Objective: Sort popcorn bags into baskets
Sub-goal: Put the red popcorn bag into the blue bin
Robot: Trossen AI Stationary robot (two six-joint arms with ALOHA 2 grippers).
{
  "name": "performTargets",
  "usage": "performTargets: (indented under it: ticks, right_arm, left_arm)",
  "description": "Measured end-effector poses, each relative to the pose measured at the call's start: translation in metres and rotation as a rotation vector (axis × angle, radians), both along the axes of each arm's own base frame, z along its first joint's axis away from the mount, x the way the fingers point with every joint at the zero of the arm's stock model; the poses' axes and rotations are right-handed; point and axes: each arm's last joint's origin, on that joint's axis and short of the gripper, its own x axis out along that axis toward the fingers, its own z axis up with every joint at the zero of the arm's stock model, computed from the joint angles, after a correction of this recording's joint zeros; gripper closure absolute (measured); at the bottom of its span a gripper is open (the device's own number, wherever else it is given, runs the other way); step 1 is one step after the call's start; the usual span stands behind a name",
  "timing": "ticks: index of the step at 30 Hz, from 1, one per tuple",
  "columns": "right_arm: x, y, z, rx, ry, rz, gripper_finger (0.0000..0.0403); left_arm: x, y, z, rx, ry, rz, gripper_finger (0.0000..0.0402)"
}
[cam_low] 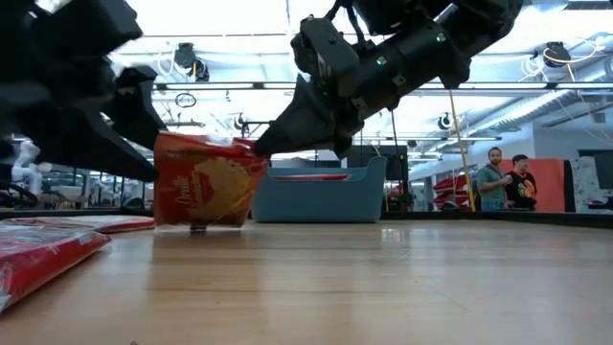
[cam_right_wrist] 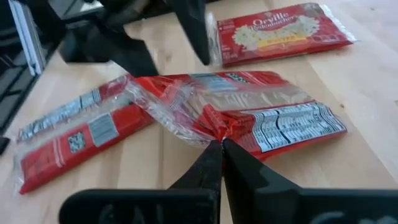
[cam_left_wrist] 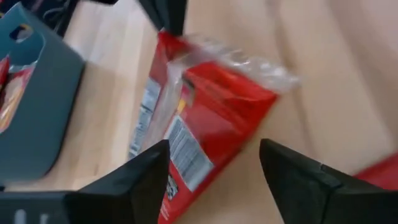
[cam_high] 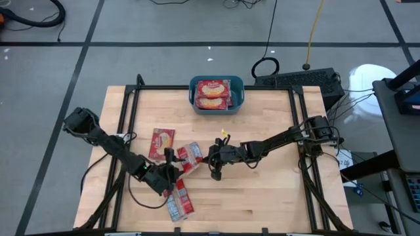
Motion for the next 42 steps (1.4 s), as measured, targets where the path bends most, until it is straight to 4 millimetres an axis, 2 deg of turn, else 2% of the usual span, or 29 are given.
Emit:
performTargets:
  ticks: [4,7,14,15,18,21,25,28,31,35,38,42]
  right_arm:
    - [0.001,-0.001,0.002,0.023,-0.024,0.008,0.0403]
    - [0.001,-0.001,0.002,0.025,-0.023,0.006,0.0403]
    - [0.001,-0.003,0.002,0.009,-0.012,0.007,0.0403]
    - [0.001,-0.003,0.003,-0.002,-0.014,0.010,0.0403]
    - [-0.003,-0.005,0.011,-0.040,-0.010,0.028,0.0394]
    - [-0.012,-0.007,0.030,-0.109,0.001,0.059,0.0368]
    - [-0.033,-0.009,0.057,-0.228,0.040,0.120,0.0319]
    - [-0.052,-0.006,0.065,-0.328,0.063,0.125,0.0285]
    - [-0.074,-0.003,0.062,-0.396,0.063,0.097,0.0258]
    - [-0.094,0.000,0.054,-0.371,-0.025,0.026,0.0230]
    - [-0.099,0.004,0.045,-0.316,-0.137,0.009,0.0211]
    - [-0.094,0.007,0.034,-0.298,-0.226,0.002,0.0195]
  left_arm:
    - [0.006,0.005,-0.015,0.050,0.032,0.048,0.0179]
    - [0.010,0.009,-0.020,0.092,-0.006,0.117,0.0213]
    - [0.014,0.015,-0.018,0.105,-0.052,0.184,0.0369]
    - [0.014,0.015,-0.017,0.104,-0.055,0.189,0.0380]
    - [0.016,0.016,-0.015,0.088,-0.075,0.194,0.0374]
    - [0.019,0.017,-0.006,0.043,-0.133,0.206,0.0359]
    - [0.023,0.021,0.019,-0.039,-0.199,0.197,0.0379]
    - [0.024,0.027,0.038,-0.109,-0.222,0.159,0.0383]
    - [0.029,0.033,0.054,-0.161,-0.260,0.149,0.0378]
    - [0.039,0.041,0.072,-0.179,-0.273,0.115,0.0374]
    - [0.049,0.050,0.086,-0.206,-0.254,0.082,0.0382]
    - [0.060,0.065,0.104,-0.274,-0.222,0.098,0.0383]
